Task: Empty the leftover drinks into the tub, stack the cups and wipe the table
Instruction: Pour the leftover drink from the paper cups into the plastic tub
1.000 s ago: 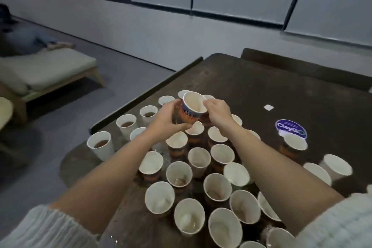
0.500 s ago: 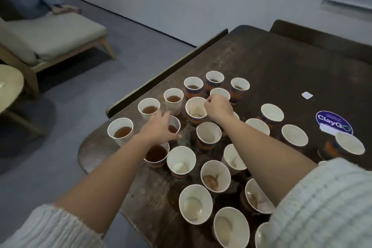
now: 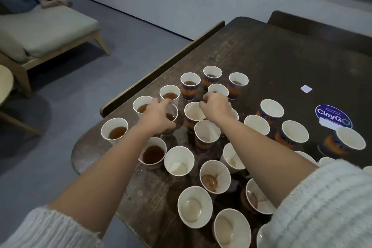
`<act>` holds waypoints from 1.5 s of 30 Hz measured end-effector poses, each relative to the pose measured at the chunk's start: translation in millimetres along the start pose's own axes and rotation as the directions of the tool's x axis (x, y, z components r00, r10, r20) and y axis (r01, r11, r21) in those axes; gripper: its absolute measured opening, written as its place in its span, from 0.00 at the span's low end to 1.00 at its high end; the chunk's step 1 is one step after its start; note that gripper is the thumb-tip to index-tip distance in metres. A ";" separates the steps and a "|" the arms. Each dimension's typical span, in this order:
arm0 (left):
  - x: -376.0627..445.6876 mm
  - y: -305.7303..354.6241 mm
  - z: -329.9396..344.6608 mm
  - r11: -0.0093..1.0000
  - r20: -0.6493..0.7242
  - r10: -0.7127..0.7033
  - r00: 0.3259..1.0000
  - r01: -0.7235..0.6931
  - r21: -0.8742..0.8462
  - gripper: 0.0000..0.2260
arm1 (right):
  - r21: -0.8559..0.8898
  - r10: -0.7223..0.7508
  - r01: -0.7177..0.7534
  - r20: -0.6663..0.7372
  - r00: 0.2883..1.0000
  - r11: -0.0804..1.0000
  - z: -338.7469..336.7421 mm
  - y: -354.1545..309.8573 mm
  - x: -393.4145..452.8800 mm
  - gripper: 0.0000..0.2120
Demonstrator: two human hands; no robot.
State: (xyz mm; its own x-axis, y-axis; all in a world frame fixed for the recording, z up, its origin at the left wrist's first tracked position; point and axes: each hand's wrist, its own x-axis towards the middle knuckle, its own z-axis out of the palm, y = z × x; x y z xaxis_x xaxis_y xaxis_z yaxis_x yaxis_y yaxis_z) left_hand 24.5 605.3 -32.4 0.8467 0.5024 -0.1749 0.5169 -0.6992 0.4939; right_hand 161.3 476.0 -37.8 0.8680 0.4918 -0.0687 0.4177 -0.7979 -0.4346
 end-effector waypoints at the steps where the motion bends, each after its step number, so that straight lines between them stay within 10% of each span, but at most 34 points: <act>1: 0.4 6.9 -10.0 1.000 -0.019 0.013 1.000 -0.013 -0.004 0.32 | 0.068 0.001 0.000 -0.020 1.000 0.998 -3.6 -1.1 -0.3 0.12; 6: -3.0 49.0 -57.9 0.989 -0.087 0.148 0.985 -0.149 -0.002 0.32 | 0.684 -0.019 -0.142 0.222 0.975 0.716 -36.7 -15.9 -17.6 0.23; 10: -14.8 88.2 -72.4 0.955 -0.089 0.293 0.952 -0.296 -0.022 0.33 | 0.779 -0.238 -0.365 0.535 0.811 0.510 -65.7 -8.0 -40.8 0.27; 19: -49.6 225.7 -19.2 0.806 -0.046 0.577 0.816 -0.578 -0.127 0.37 | 0.930 -0.052 -0.259 0.281 0.958 0.260 -153.6 109.8 -113.3 0.19; 28: -130.5 420.1 110.9 0.589 0.081 0.784 0.615 -0.696 -0.412 0.46 | 0.958 0.334 -0.150 0.061 0.940 0.246 -258.8 298.6 -252.6 0.14; 36: -242.2 557.4 225.3 0.423 0.173 0.889 0.425 -0.615 -0.665 0.46 | 0.986 0.610 -0.029 -0.079 0.788 0.165 -323.0 432.2 -404.7 0.14; 45: -329.2 608.7 348.6 0.504 0.296 0.864 0.408 -0.721 -0.476 0.37 | 0.958 0.884 -0.022 -0.256 0.392 0.287 -329.3 537.1 -513.7 0.26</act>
State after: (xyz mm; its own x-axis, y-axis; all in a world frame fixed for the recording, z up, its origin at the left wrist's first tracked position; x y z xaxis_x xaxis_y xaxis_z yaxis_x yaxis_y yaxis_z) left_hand 104.2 -163.0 28.8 0.8294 -0.5490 0.1032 -0.4098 -0.4723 0.7804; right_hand 28.1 -319.9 59.9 0.7777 -0.6018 -0.1814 -0.1567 0.0938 -0.9832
